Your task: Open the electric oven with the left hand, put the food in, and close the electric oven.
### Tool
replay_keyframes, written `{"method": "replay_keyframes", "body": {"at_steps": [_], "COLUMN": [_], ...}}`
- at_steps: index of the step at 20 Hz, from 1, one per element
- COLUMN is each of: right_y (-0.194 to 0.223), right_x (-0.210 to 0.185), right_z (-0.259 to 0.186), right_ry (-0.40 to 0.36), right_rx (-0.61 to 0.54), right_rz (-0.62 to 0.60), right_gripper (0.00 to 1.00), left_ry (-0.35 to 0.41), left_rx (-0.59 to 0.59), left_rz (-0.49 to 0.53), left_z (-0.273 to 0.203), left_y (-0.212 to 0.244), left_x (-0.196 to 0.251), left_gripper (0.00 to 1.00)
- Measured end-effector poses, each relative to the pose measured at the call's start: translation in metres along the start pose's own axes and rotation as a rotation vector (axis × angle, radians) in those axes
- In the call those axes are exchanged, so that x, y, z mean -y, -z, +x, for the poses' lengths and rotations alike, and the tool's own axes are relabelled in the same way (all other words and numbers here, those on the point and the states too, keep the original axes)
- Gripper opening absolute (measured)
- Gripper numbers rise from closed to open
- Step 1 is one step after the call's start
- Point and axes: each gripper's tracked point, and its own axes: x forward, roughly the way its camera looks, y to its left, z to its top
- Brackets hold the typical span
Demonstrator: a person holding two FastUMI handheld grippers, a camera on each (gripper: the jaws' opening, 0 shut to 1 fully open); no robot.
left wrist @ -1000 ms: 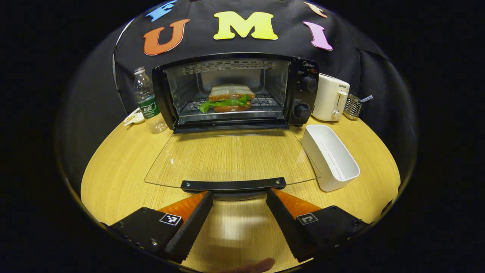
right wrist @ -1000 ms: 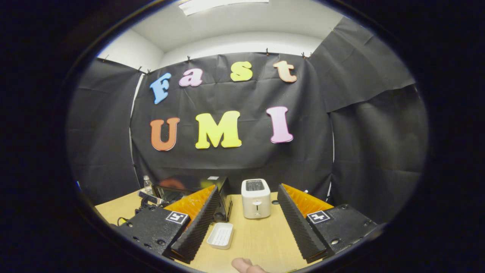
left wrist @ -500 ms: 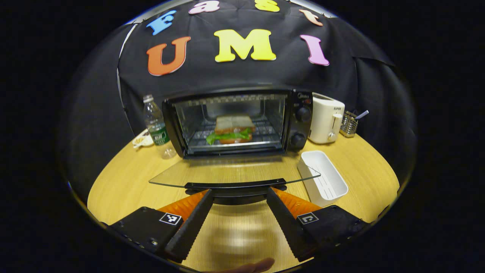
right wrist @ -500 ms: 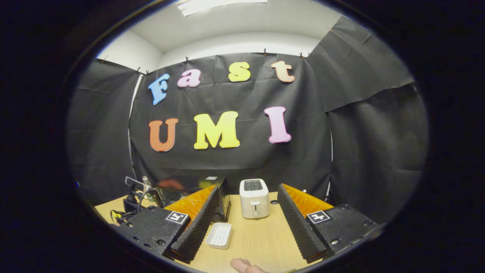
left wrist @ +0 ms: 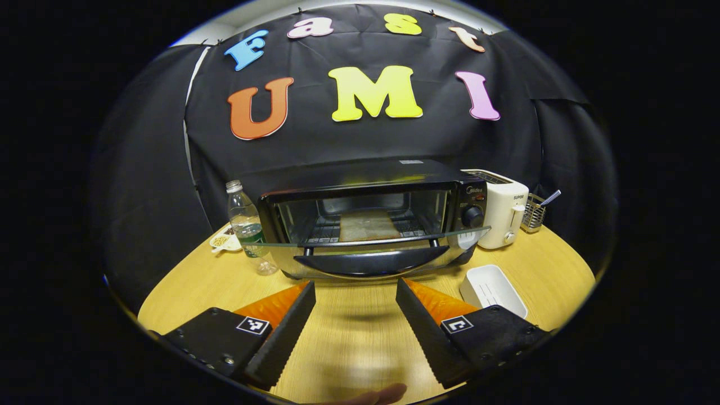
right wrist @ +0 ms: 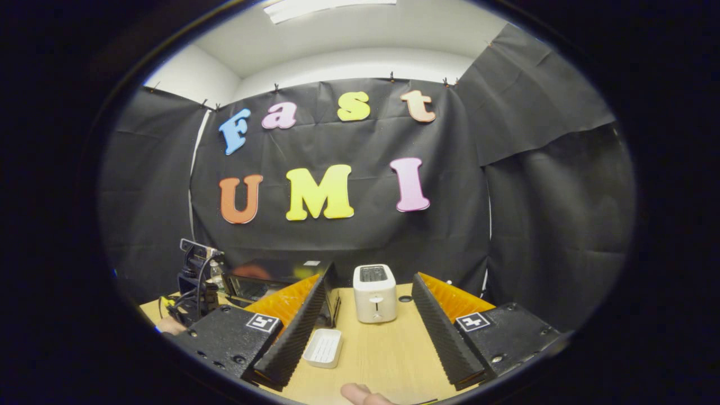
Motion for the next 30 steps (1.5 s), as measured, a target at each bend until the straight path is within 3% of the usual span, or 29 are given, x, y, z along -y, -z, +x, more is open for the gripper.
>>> {"method": "replay_keyframes", "body": {"at_steps": [5,10,13,20,26,30], "right_y": [0.001,-0.004,-0.002,-0.011,-0.025,-0.018], "right_x": [0.002,0.004,0.001,0.006,0.008,0.008], "right_z": [-0.006,-0.024,-0.038,-0.076,-0.096,-0.103], "right_ry": [0.003,0.011,0.002,-0.002,0.0,0.011], "right_rx": [-0.008,-0.001,-0.004,0.03,0.068,0.019], "right_rz": [0.001,0.012,0.031,0.041,0.051,0.08], "right_gripper": [0.99,0.99,0.99,0.99,0.99,0.99], "left_ry": [-0.011,-0.027,-0.033,-0.065,-0.069,-0.072], "left_rx": [-0.005,0.081,0.106,0.25,0.325,0.401], "left_rz": [0.007,-0.019,-0.038,-0.043,-0.078,-0.065], "left_z": [0.02,0.045,0.034,-0.062,-0.156,-0.224], "left_y": [-0.007,-0.044,-0.056,-0.105,-0.117,-0.129], "left_x": [0.0,-0.012,-0.019,-0.03,-0.034,-0.039], "left_gripper": [0.95,0.95,0.95,0.95,0.95,0.94]}}
